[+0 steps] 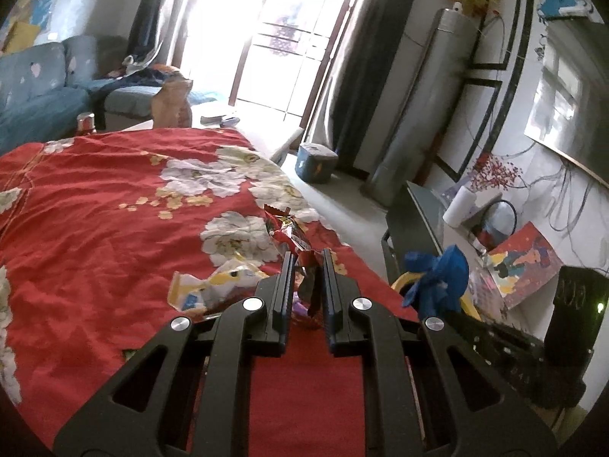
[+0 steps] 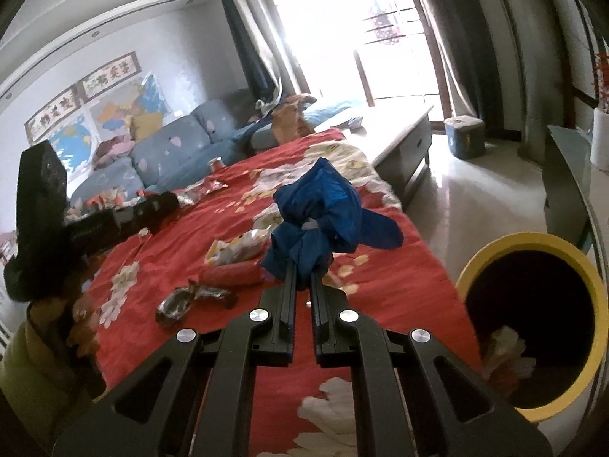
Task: Collect trash
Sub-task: 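Carry the blue bag and red wrapper together over the yellow-rimmed bin, then open both tools to drop the blue bag and red wrapper into the bin, then move both open tools back to the wrappers on the bedspread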
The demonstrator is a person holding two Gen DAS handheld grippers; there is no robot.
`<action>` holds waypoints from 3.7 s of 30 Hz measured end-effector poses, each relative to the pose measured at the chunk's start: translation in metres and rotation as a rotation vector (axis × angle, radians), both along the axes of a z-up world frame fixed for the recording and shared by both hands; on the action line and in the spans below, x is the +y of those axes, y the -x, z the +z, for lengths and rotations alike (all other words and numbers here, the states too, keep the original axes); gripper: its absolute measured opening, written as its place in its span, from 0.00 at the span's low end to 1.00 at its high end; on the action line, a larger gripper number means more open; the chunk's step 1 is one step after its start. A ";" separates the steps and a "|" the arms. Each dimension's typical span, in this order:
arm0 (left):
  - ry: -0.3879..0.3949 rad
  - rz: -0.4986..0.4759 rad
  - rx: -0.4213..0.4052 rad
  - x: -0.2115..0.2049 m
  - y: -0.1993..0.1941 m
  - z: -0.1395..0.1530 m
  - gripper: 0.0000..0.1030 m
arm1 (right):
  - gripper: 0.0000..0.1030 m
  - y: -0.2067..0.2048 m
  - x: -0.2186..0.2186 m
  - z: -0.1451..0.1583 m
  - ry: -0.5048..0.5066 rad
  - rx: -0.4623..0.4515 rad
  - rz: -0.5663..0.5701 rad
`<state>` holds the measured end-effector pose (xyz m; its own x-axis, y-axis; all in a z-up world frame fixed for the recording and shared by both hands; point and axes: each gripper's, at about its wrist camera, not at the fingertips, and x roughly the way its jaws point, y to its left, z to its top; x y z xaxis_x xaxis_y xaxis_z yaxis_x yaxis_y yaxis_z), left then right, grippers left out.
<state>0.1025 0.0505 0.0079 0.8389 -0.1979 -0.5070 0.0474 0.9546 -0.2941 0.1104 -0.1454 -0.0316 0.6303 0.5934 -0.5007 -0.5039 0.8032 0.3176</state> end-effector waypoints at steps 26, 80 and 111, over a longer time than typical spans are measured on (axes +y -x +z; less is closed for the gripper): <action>-0.063 -0.173 -0.010 -0.080 -0.003 0.001 0.09 | 0.07 -0.005 -0.060 0.007 0.005 -0.019 -0.179; -0.175 -0.513 0.195 -0.251 -0.065 -0.087 0.09 | 0.07 -0.047 -0.198 -0.083 -0.054 0.222 -0.446; -0.090 -0.349 0.071 -0.201 -0.047 -0.045 0.89 | 0.72 -0.025 -0.191 -0.043 0.010 0.047 -0.552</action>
